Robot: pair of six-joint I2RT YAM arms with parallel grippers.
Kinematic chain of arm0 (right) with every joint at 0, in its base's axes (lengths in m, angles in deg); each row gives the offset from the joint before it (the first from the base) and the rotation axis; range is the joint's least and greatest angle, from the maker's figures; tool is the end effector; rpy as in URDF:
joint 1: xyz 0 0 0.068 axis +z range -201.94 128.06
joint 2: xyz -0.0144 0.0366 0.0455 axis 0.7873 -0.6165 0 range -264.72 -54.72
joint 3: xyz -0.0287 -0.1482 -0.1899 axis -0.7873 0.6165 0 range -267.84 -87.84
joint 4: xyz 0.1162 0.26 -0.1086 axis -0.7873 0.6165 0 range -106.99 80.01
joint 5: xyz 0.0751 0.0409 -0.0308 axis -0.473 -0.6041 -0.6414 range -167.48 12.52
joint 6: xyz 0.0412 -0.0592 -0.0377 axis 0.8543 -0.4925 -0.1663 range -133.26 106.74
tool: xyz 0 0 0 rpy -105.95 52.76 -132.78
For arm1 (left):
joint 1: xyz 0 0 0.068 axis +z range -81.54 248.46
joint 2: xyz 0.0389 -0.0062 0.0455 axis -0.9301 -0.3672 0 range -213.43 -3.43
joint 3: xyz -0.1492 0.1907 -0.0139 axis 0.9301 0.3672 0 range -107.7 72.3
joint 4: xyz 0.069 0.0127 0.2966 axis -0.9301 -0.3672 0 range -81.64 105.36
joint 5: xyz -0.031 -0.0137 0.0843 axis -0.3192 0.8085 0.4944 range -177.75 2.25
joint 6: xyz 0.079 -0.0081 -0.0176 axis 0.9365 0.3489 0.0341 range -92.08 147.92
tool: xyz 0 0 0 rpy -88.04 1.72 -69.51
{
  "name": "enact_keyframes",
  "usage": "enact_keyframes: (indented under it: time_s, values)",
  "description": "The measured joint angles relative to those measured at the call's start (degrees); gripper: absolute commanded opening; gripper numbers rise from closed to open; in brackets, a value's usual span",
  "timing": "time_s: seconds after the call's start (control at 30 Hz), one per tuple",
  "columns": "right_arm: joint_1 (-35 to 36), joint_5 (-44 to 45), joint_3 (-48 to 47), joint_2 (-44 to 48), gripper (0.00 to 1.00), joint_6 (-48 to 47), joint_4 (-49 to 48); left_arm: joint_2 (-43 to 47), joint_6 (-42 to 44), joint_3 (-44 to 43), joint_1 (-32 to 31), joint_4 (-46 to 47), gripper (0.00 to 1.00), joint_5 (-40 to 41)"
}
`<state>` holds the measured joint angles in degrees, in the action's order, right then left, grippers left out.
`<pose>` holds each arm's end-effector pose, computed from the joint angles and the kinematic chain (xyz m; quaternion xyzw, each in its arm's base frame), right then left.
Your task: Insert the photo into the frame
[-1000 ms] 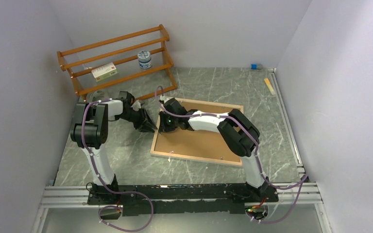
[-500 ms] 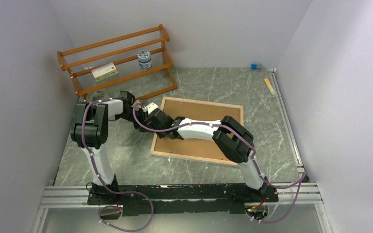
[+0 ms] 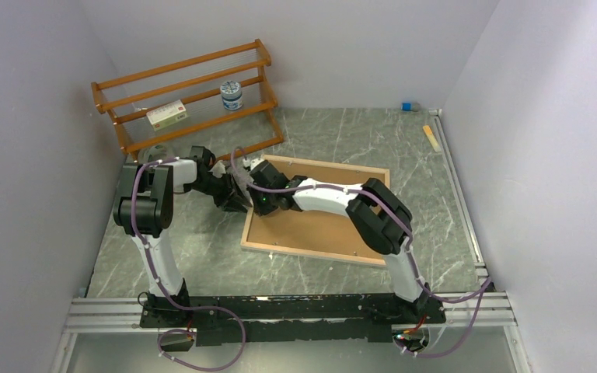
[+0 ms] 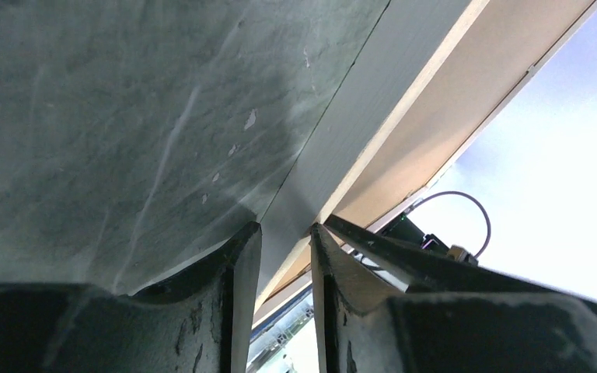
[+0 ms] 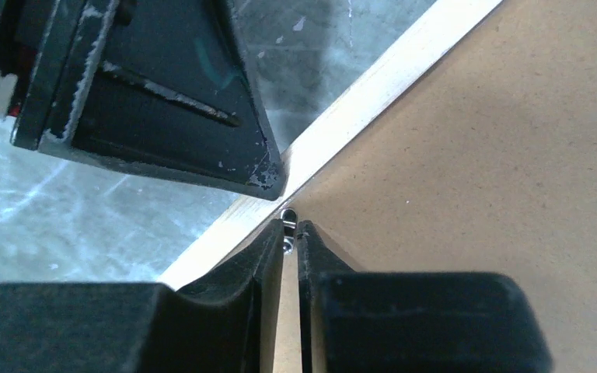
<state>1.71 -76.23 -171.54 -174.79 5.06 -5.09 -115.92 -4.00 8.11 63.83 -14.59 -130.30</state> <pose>0.2991 0.4038 0.0828 -0.2798 0.8915 0.2010 0.2942 0.3679 -0.0775 0.0279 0.1827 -0.9095 0.3727 0.0226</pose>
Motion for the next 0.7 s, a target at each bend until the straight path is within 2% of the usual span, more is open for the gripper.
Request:
enact_keyframes:
  time_s: [0.27,0.5,0.7]
  values:
    - [-4.8,-13.1,5.6,1.3,0.2,8.5,-7.1,-1.2,0.0,0.0,0.1,0.6,0.34,-2.4]
    - [-6.1,-19.5,7.4,1.0,0.0,11.4,-10.6,-1.7,0.5,0.0,0.3,0.8,0.28,-3.6]
    - [-6.3,-23.1,7.7,0.1,0.0,11.6,-11.9,-2.1,1.2,-0.8,0.3,-0.1,0.27,-3.7]
